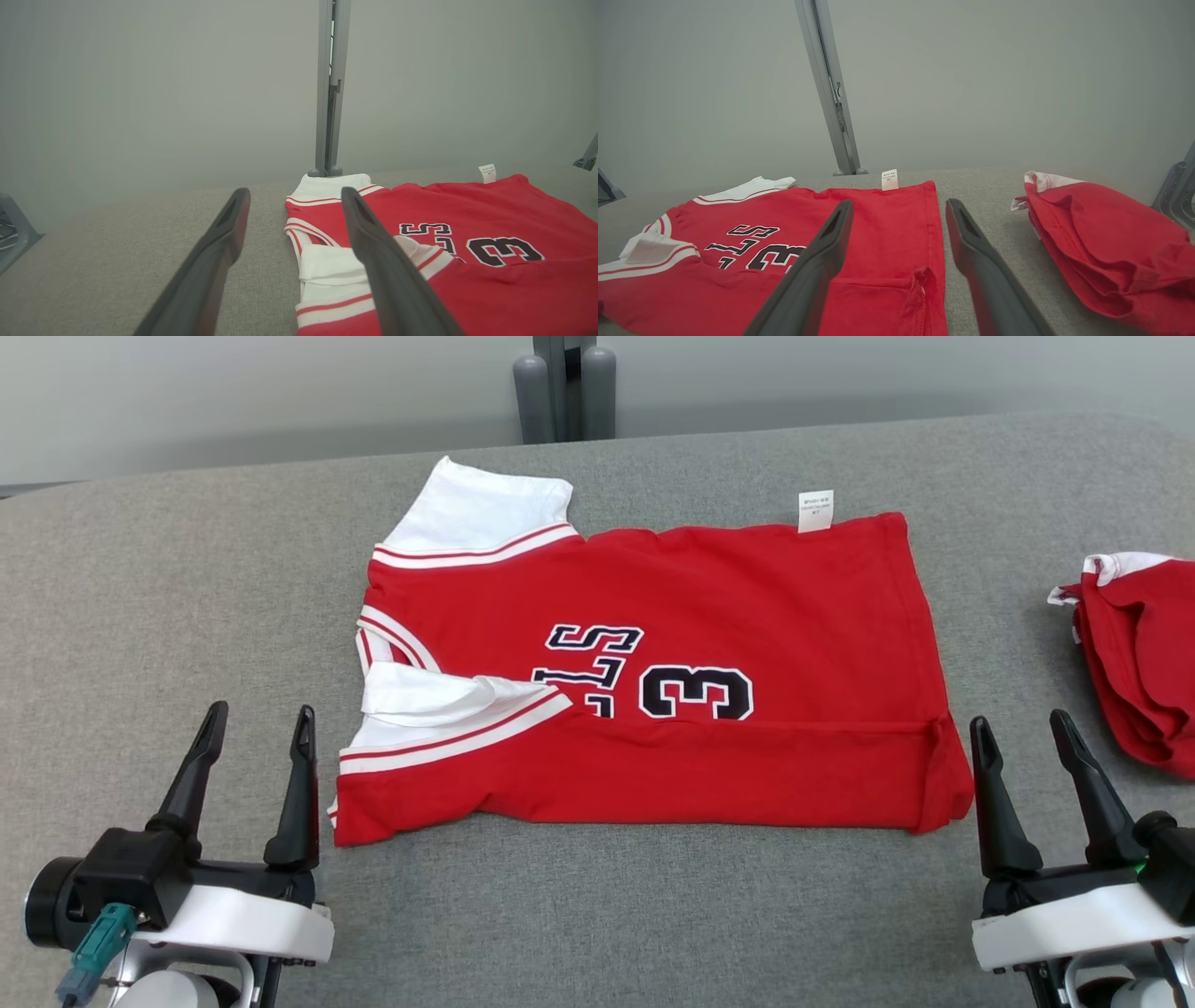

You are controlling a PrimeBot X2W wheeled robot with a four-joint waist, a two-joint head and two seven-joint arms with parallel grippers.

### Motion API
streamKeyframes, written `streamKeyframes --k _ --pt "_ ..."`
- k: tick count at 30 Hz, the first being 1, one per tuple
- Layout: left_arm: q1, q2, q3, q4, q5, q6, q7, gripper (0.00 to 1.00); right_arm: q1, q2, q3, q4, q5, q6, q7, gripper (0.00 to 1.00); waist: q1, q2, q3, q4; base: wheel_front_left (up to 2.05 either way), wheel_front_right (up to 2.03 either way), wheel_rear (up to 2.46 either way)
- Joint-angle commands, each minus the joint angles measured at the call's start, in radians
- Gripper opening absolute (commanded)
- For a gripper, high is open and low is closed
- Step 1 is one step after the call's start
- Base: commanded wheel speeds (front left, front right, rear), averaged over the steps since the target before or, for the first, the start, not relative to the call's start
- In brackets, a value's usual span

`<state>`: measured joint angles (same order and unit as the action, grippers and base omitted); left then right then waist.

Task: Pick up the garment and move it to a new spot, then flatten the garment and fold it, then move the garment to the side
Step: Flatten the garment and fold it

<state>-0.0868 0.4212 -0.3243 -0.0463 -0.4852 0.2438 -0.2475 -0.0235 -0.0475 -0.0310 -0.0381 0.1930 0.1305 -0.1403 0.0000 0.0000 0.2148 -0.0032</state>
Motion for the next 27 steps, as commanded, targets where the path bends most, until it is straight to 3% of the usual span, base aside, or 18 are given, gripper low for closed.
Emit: streamKeyframes --k 1,18,27 --pt "-0.012 -0.003 0.004 0.012 -0.005 -0.013 -0.008 1.00 0.011 -0.006 -0.005 0.006 0.005 0.001 -0.004 1.00 0.0000 0.0000 -0.008 0.001 0.00 0.00 0.00" --pt "-0.057 -0.005 -0.031 0.091 0.005 -0.079 0.016 1.00 -0.009 -0.006 -0.008 0.018 0.000 0.001 0.014 1.00 0.0000 0.0000 0.000 0.002 0.00 0.00 0.00" --pt "-0.098 -0.010 -0.077 0.195 -0.055 -0.150 0.139 1.00 -0.072 -0.006 0.003 0.181 -0.024 0.001 0.030 1.00 0.0000 0.0000 0.068 -0.016 0.00 0.00 0.00"
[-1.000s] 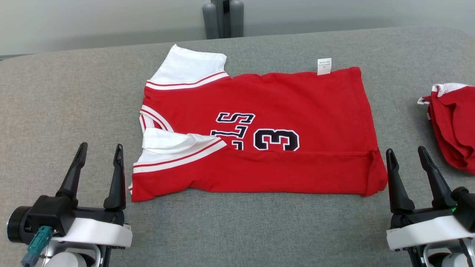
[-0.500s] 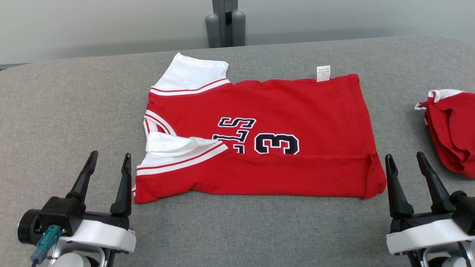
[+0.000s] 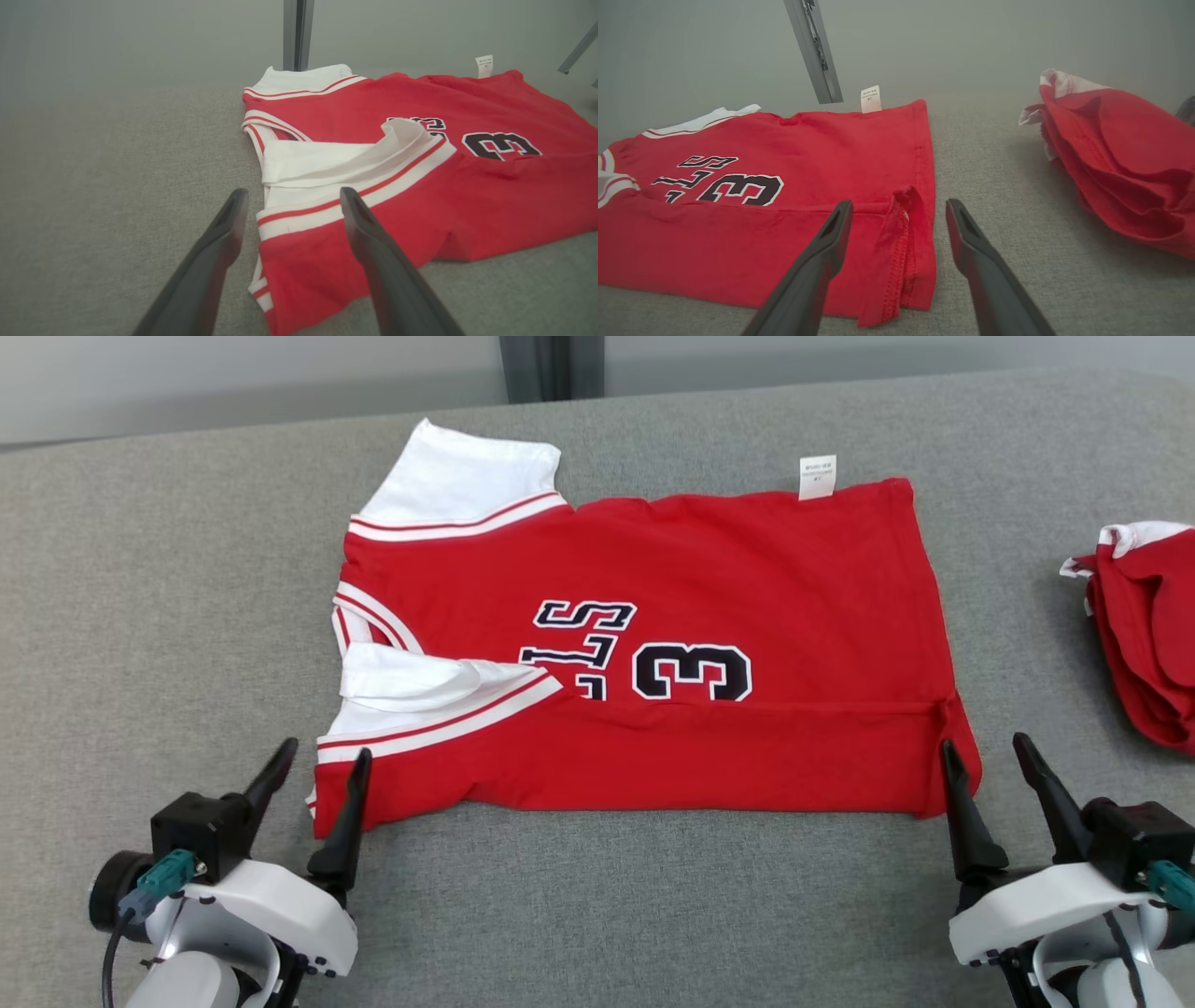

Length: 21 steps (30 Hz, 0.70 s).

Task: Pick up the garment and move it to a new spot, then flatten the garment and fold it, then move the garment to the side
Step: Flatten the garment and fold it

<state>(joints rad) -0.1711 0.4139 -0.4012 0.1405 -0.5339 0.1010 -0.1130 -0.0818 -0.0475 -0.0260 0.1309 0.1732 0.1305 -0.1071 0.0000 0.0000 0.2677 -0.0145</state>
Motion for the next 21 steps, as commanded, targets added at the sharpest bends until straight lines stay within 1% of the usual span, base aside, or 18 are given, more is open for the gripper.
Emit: streamKeyframes --k 1,6,7,8,11,12,13,14,15,16,21 --pt "-0.016 -0.005 -0.002 0.024 -0.016 -0.014 0.010 1.00 -0.020 -0.006 0.002 0.039 -0.001 0.000 0.004 1.00 0.0000 0.0000 0.025 -0.004 0.00 0.00 0.00" --pt "-0.025 -0.025 0.005 0.092 -0.074 -0.038 0.046 1.00 -0.064 -0.006 0.020 0.140 0.011 0.000 0.000 1.00 0.0000 0.0000 0.064 -0.003 0.00 0.00 0.00" --pt "-0.025 -0.025 0.005 0.092 -0.074 -0.038 0.046 1.00 -0.064 -0.006 0.020 0.140 0.011 0.000 0.000 1.00 0.0000 0.0000 0.064 -0.003 0.00 0.00 0.00" --pt "-0.033 -0.028 0.007 0.117 -0.092 -0.046 0.064 1.00 -0.082 -0.006 0.025 0.177 0.017 0.000 0.002 1.00 0.0000 0.0000 0.076 -0.002 0.00 0.00 0.00" --pt "-0.041 -0.033 0.007 0.143 -0.116 -0.061 0.086 1.00 -0.109 -0.006 0.040 0.229 0.025 0.000 0.017 1.00 0.0000 0.0000 0.090 -0.003 0.00 0.00 0.00" --pt "-0.045 -0.033 0.004 0.152 -0.122 -0.067 0.095 0.95 -0.116 -0.006 0.046 0.244 0.030 0.000 0.023 0.87 0.0000 0.0000 0.092 -0.004 0.00 0.00 0.00" --pt "-0.050 -0.035 0.003 0.159 -0.130 -0.073 0.106 0.78 -0.122 -0.005 0.051 0.258 0.033 0.000 0.027 0.43 0.0000 0.0000 0.095 -0.004 0.00 0.00 0.00" --pt "-0.055 -0.036 0.002 0.163 -0.136 -0.079 0.115 0.43 -0.129 -0.005 0.057 0.272 0.038 0.000 0.036 0.03 0.0000 0.0000 0.097 -0.004 0.00 0.00 0.00" --pt "-0.056 -0.038 0.001 0.166 -0.145 -0.083 0.123 0.02 -0.135 -0.003 0.061 0.282 0.044 0.000 0.039 0.00 0.0000 0.0000 0.098 -0.005 0.00 0.00 0.00" --pt "-0.056 -0.038 0.000 0.171 -0.151 -0.089 0.130 0.00 -0.139 -0.003 0.061 0.289 0.047 0.000 0.039 0.00 0.0000 0.0000 0.098 -0.005 0.00 0.00 0.00" --pt "-0.037 -0.029 0.014 0.163 -0.191 -0.105 0.142 0.00 -0.144 -0.010 0.063 0.299 0.070 0.000 0.034 0.00 0.0000 0.0000 0.086 -0.007 0.00 0.00 0.00"
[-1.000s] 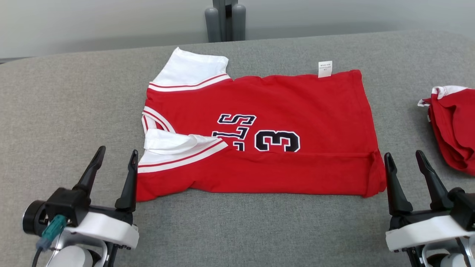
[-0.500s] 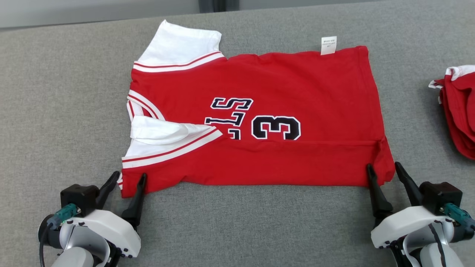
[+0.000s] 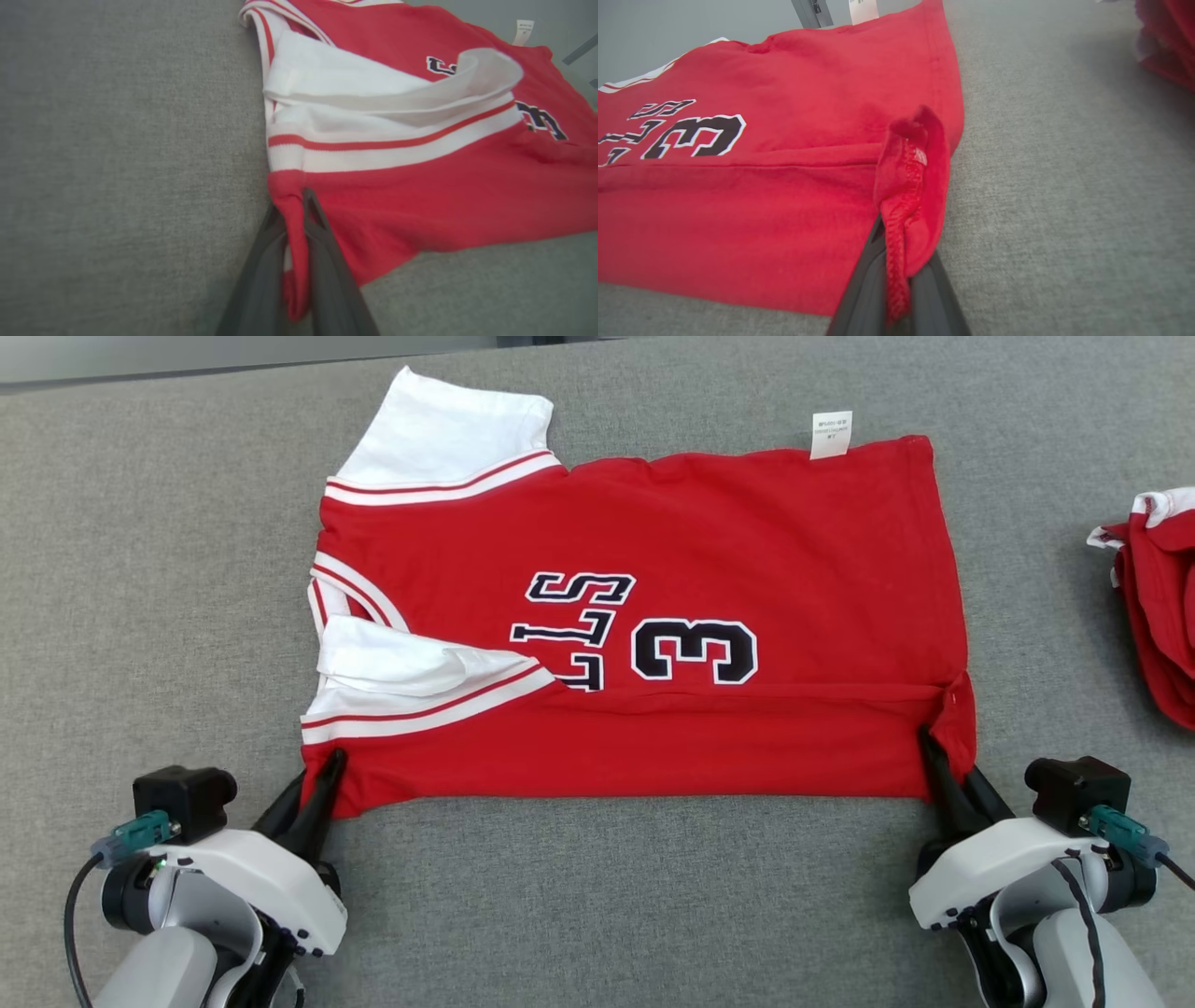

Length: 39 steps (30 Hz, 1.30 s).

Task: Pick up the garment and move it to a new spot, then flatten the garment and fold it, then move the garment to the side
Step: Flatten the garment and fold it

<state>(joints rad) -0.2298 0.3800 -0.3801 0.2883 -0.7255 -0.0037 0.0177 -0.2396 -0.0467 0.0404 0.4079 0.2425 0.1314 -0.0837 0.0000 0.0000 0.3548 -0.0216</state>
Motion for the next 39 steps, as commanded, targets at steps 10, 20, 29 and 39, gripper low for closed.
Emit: streamKeyframes --k 10,20,29,39 --pt "0.172 0.047 -0.004 -0.171 -0.046 0.037 0.071 0.00 0.121 -0.080 -0.029 -0.108 0.087 -0.001 0.103 0.00 0.0000 0.0000 -0.055 0.031 0.00 0.00 0.00" --pt "0.286 0.060 0.005 -0.328 -0.076 0.105 0.109 0.30 0.260 -0.062 -0.094 -0.268 0.106 -0.001 0.217 0.46 0.0000 0.0000 -0.077 0.058 0.00 0.00 0.00" --pt "0.239 0.035 0.047 -0.337 -0.040 0.136 0.018 1.00 0.253 -0.032 -0.147 -0.338 0.091 -0.001 0.145 1.00 0.0000 0.0000 -0.086 0.045 0.00 0.00 0.00" --pt "0.094 0.033 0.095 -0.396 0.128 0.209 -0.179 1.00 0.196 -0.008 -0.144 -0.471 -0.015 -0.001 -0.041 1.00 0.0000 0.0000 -0.089 0.038 0.00 0.00 0.00"
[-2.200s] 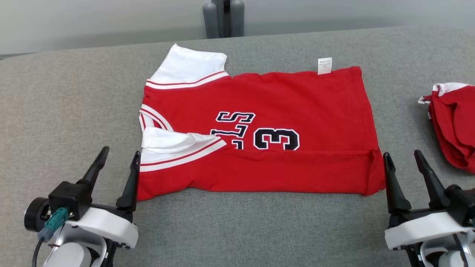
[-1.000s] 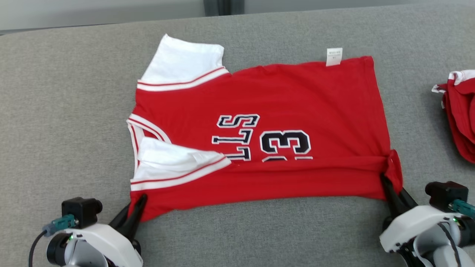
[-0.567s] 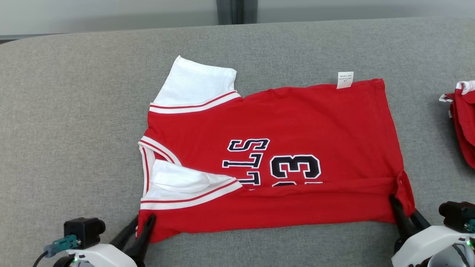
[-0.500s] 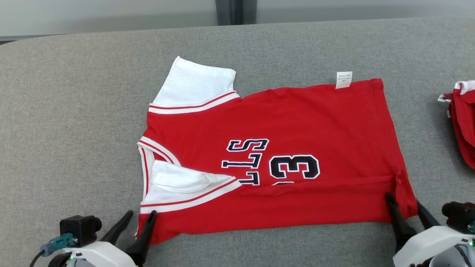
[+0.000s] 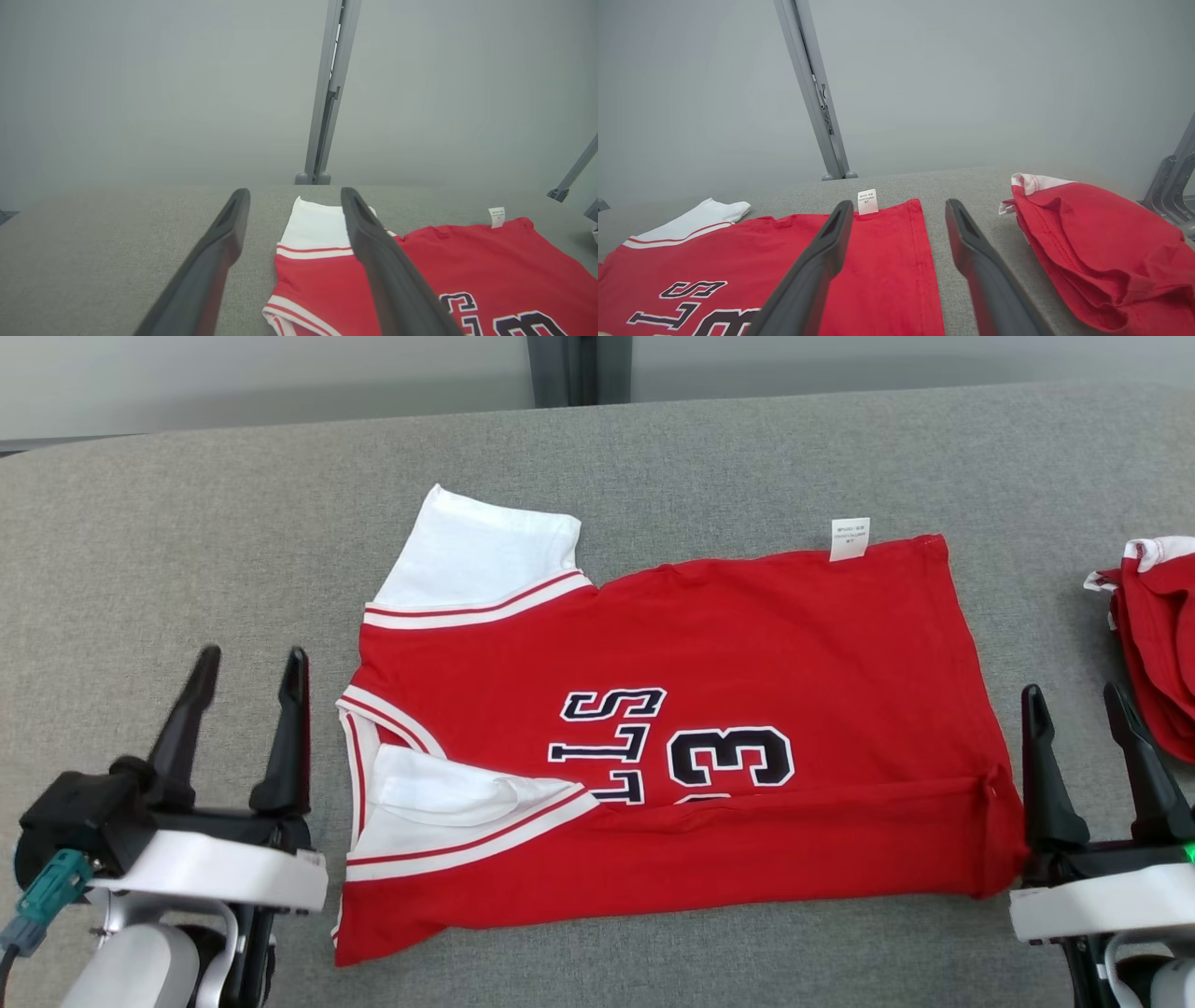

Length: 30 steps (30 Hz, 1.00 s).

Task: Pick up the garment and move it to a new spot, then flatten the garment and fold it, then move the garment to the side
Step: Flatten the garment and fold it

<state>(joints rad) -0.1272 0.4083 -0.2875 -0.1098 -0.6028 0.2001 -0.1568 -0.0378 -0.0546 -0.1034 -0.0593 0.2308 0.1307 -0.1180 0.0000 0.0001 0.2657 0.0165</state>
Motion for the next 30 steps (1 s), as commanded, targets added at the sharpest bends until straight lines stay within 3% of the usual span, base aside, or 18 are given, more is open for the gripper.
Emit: streamKeyframes --k 1,7,17,23,30 --pt "-0.025 0.004 0.003 0.004 0.026 0.014 -0.020 1.00 -0.012 0.001 0.008 -0.014 -0.015 0.000 -0.017 1.00 0.0000 -0.0001 -0.001 0.000 0.00 0.00 0.00" --pt "-0.084 0.010 0.003 0.045 0.096 0.039 -0.061 1.00 -0.037 0.001 0.056 -0.040 -0.054 0.000 -0.047 1.00 0.0000 -0.0001 -0.004 -0.005 0.00 0.00 0.00" --pt "-0.086 -0.001 -0.001 0.078 0.106 0.028 -0.087 1.00 -0.034 0.002 0.055 -0.013 -0.030 0.000 -0.065 1.00 0.0000 -0.0001 0.004 0.001 0.00 0.00 0.00" --pt "-0.158 0.006 -0.026 0.099 0.107 -0.012 -0.061 1.00 -0.054 0.002 0.065 -0.006 -0.021 0.000 -0.063 1.00 0.0000 -0.0001 0.022 -0.011 0.00 0.00 0.00" --pt "-0.396 0.008 -0.071 0.205 0.094 -0.111 0.042 1.00 -0.089 0.002 0.101 0.009 -0.002 0.000 -0.076 1.00 0.0000 -0.0001 0.084 -0.072 0.00 0.00 0.00"
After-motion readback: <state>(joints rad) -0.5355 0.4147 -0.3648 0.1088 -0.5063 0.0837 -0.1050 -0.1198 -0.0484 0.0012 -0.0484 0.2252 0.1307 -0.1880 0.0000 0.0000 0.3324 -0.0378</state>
